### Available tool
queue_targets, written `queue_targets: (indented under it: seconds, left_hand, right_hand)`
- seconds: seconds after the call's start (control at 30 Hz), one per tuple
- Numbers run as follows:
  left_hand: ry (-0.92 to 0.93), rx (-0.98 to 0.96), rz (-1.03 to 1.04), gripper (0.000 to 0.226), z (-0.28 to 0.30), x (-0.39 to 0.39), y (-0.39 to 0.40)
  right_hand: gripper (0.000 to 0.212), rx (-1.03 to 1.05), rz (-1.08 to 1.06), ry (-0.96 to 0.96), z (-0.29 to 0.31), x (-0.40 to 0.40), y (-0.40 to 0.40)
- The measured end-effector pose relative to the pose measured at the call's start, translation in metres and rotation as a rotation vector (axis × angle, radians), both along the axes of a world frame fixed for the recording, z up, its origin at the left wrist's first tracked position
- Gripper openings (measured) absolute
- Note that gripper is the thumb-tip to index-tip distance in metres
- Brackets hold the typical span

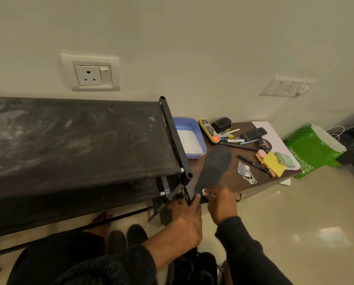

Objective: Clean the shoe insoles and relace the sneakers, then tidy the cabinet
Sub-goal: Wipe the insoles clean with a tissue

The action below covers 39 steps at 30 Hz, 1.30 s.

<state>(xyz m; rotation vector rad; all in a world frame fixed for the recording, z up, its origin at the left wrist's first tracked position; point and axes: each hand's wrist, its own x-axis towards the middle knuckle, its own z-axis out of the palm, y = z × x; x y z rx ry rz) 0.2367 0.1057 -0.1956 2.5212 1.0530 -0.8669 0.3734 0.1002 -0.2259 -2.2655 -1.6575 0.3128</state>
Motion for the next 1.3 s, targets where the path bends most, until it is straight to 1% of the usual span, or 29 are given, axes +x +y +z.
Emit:
queue_targets:
  seconds: [0.07,0.1,0.2,0.27,0.33,0.43,0.53,0.63,0.7,0.8,0.93,1.07,1.13,1.2,1.3]
  left_hand:
    - [0.008,-0.011,0.006,0.107,-0.001,-0.002,-0.001]
    - [0.016,-0.011,0.007,0.109,-0.001,-0.002,-0.002]
    - [0.039,-0.001,0.016,0.114,-0.003,-0.001,-0.005]
    - [0.037,0.009,0.028,0.116,-0.004,-0.001,-0.004]
    - [0.029,0.003,0.039,0.115,-0.003,-0.001,-0.005]
    - [0.045,0.011,0.039,0.113,-0.001,0.003,-0.007]
    - [0.043,-0.005,0.048,0.111,-0.001,0.007,-0.004]
    - [0.029,-0.060,0.058,0.109,0.000,0.005,0.001]
    - [0.017,-0.075,0.062,0.108,0.000,0.004,0.001]
    - [0.017,-0.066,0.061,0.107,0.000,0.002,0.000]
    - [0.045,-0.059,0.027,0.107,0.001,0.001,-0.004]
    - [0.012,-0.104,0.039,0.101,0.002,0.000,-0.005]
    - [0.003,-0.112,0.034,0.099,0.007,-0.001,-0.002]
    - [0.000,-0.109,0.032,0.096,0.009,-0.001,-0.001]
    - [0.030,-0.088,0.015,0.096,0.010,0.002,-0.004]
  right_hand:
    - [0.018,0.069,0.111,0.009,-0.002,-0.009,-0.016]
    - [0.017,0.073,0.118,0.020,0.000,-0.009,-0.018]
    - [0.016,0.028,0.031,0.056,0.000,-0.002,0.003]
    - [0.013,0.029,0.006,0.040,0.000,-0.003,0.012]
    - [0.014,0.040,0.056,-0.007,0.000,-0.005,0.006]
    - [0.018,0.040,0.201,-0.065,0.001,0.003,-0.011]
    - [0.019,0.013,0.256,-0.097,0.002,0.008,-0.002]
    - [0.010,0.027,0.242,-0.110,0.003,0.001,0.025]
    - [0.011,0.016,0.214,-0.097,0.005,-0.004,0.035]
    - [0.008,0.015,0.231,-0.097,0.007,-0.006,0.020]
    - [0.020,0.005,0.257,-0.075,0.002,0.000,-0.008]
    - [0.009,0.035,0.197,-0.075,0.002,0.002,0.021]
    - [0.008,0.056,0.175,-0.074,0.002,0.001,0.036]
    - [0.008,0.045,0.190,-0.080,0.002,-0.002,0.038]
    - [0.011,0.028,0.273,-0.088,-0.002,-0.002,0.018]
